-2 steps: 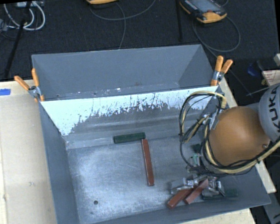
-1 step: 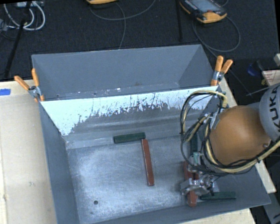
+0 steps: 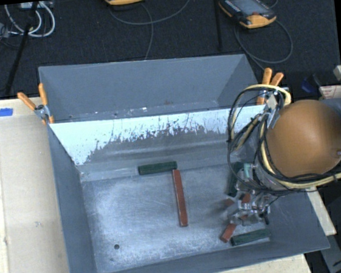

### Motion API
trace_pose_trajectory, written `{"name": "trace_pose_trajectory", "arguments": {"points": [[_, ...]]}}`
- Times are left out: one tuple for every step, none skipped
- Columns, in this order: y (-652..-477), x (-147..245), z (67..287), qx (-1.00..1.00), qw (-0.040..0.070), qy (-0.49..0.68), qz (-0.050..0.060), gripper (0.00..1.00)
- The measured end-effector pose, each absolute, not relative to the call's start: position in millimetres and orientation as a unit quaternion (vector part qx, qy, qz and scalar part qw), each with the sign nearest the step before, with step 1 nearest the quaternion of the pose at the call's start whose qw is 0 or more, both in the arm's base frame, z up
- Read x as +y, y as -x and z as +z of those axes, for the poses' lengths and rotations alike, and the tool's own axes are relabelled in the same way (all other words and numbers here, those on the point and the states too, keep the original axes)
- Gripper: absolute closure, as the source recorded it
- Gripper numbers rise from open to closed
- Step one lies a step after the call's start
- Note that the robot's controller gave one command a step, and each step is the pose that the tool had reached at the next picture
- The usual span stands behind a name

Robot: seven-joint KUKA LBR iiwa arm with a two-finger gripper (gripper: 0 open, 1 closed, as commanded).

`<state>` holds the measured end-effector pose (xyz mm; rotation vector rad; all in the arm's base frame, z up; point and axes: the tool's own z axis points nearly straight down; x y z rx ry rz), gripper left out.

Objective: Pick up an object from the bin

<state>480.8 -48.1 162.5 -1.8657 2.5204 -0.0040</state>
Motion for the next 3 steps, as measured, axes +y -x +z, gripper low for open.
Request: {"name": "trace_pose_trajectory", "arguments": {"points": [[-479.1,-49.2,158.2,0.805,0.0,0.594,0.001,0.0],[-510.0,-64.6,68.9,0.719,0.0,0.695,0.002,0.0],[-510.1,-65.5,69.3,0.72,0.0,0.694,0.002,1.0]]}}
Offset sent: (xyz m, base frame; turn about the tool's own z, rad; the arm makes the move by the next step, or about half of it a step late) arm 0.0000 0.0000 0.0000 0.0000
